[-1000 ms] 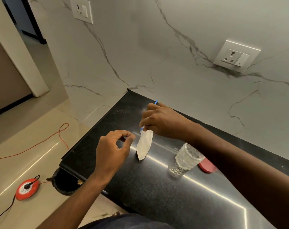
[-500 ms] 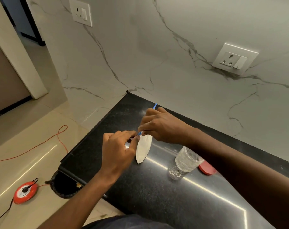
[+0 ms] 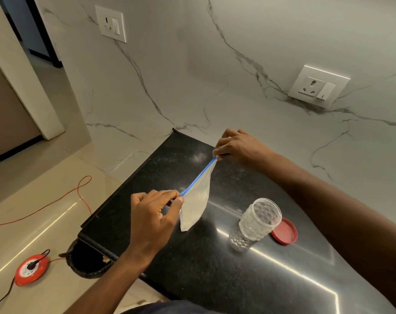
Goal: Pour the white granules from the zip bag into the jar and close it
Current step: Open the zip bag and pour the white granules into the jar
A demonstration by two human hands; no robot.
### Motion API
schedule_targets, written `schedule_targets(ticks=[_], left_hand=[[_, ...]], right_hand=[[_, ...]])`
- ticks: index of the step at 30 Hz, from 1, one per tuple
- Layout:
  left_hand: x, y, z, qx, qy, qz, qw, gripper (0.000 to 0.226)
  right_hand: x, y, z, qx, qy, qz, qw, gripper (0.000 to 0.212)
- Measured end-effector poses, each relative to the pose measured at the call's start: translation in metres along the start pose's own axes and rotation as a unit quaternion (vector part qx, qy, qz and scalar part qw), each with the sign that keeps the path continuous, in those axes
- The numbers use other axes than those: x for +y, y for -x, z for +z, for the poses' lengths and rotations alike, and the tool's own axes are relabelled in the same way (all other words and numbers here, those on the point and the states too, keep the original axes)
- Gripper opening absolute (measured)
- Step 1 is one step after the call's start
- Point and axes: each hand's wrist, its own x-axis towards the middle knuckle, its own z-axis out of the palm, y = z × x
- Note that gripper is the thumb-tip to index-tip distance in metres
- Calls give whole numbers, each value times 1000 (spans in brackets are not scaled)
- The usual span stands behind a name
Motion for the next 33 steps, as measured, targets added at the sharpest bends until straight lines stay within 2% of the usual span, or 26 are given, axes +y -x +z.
schedule_targets(ticks=[5,7,8,9,10,13,17,19,20,22,25,33], left_hand=[[4,-2,-4,-24,13,-16,999,38],[1,-9,-12,-71,65,-37,995,40],[0,-14,-18,-101,109,-55,987,41],[-1,-22,-23,-126,157,-80,976,39],[-2,-33,-25,-142,190,-105,966,34],[-4,-73,-17,-177,197,-177,948,13],[-8,-109,6,-266,234,-283,891,15],[-5,-116,15,-306,260,-300,865,18],[-4,-118,20,-315,270,-309,856,18],[-2,-122,26,-320,285,-331,841,15],[-1,-122,29,-316,309,-347,827,12],[-3,-113,26,-326,337,-339,816,17]], right_hand=[[1,-1,2,-21,2,21,1000,36],[-7,2,1,16,-57,68,996,36],[-15,6,1,55,-126,116,984,39],[-25,10,3,99,-217,171,956,42],[-36,15,6,137,-316,223,912,40],[-75,25,18,177,-549,332,746,21],[-96,14,30,172,-684,402,584,25],[-97,6,31,153,-726,422,521,26],[-97,3,31,139,-739,427,502,27],[-98,-3,34,119,-751,429,488,27],[-100,-6,37,115,-750,434,486,25],[-100,-5,43,111,-751,447,473,17]])
